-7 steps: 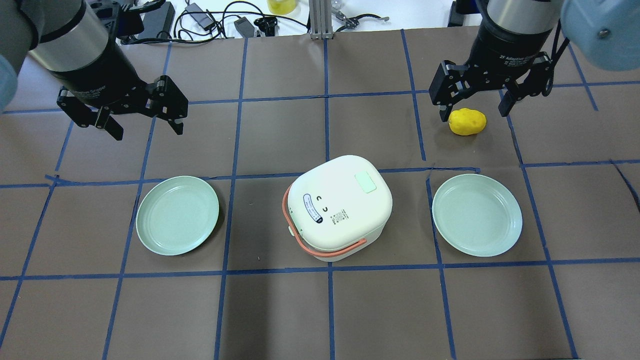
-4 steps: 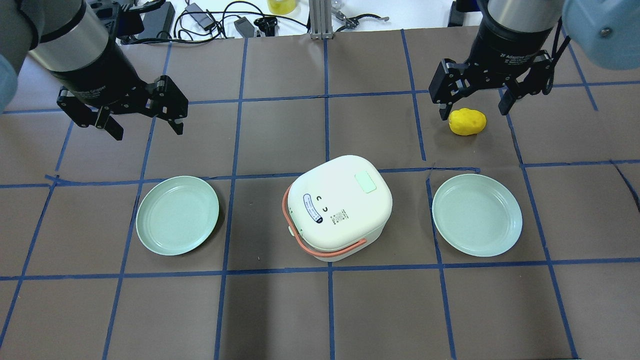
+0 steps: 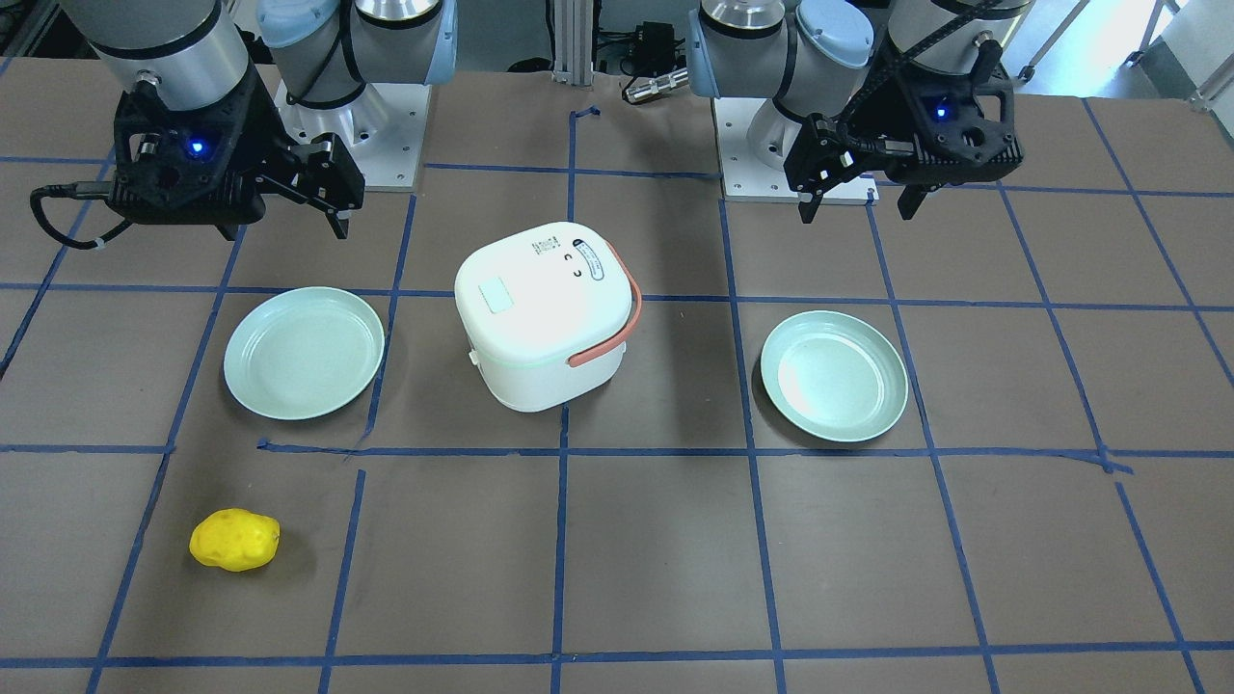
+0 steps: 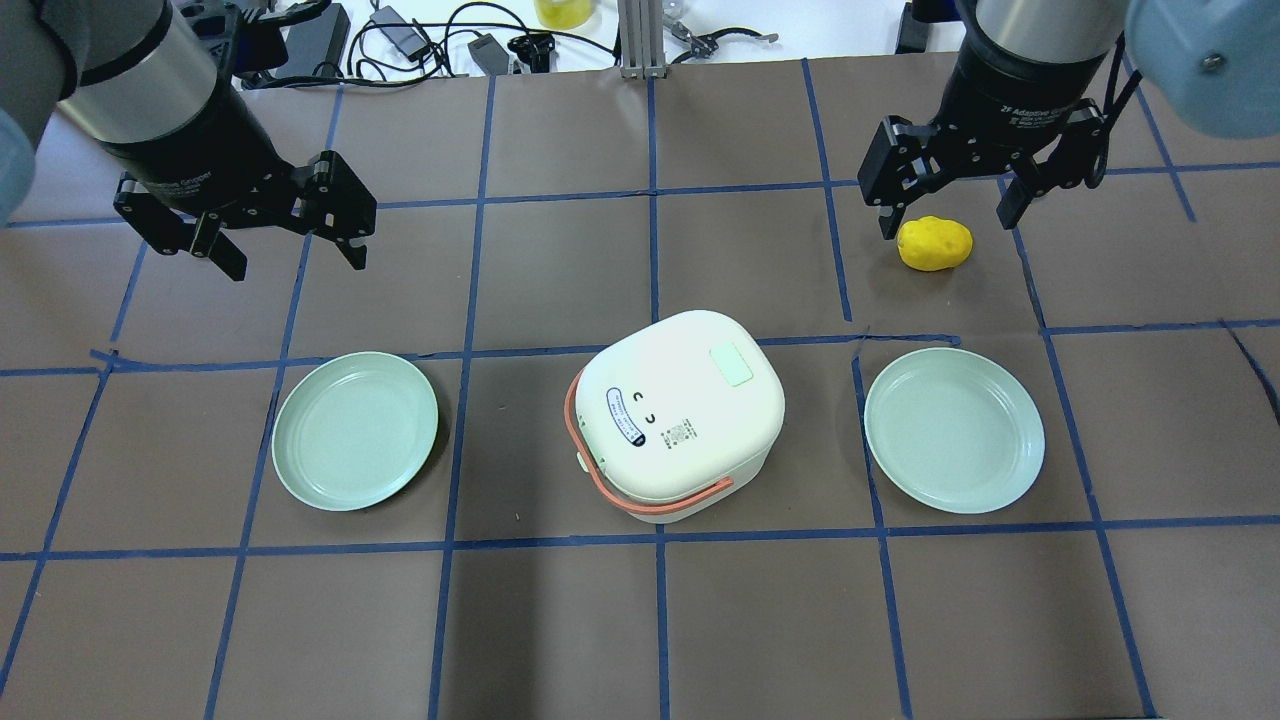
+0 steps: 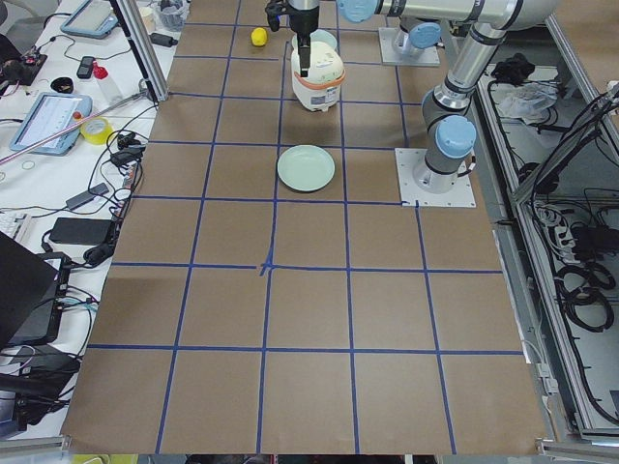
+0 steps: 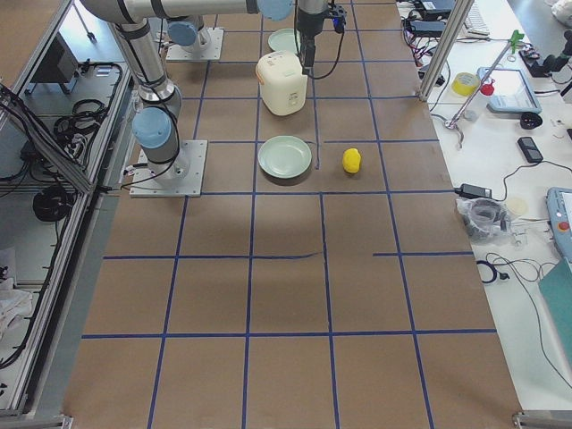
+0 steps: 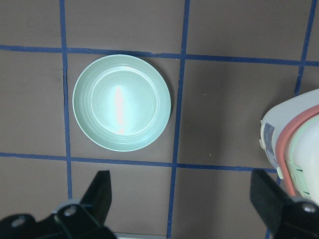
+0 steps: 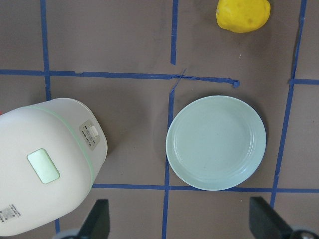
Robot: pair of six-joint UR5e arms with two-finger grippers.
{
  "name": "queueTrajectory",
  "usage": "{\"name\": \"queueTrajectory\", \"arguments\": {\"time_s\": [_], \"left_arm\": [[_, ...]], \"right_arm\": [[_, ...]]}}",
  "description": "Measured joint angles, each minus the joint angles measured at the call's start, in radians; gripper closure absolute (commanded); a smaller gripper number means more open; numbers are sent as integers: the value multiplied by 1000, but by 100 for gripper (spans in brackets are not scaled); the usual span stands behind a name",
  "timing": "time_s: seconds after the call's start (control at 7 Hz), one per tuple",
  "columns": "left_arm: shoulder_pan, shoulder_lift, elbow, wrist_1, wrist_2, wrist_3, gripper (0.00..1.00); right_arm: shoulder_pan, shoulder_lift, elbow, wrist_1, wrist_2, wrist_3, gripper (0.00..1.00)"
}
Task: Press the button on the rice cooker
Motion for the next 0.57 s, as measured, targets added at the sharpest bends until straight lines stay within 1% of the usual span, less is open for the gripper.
{"name": "queueTrajectory", "arguments": {"time_s": [0.29,0.43,0.57], "left_arm": [[0,0,0,0,0,0,0],[0,0,0,0,0,0,0],[0,0,0,0,0,0,0]], "right_arm": [[0,-1,0,2,-3,0,0],[0,-1,0,2,-2,1,22],[1,-3,0,-1,2,4,59]]}}
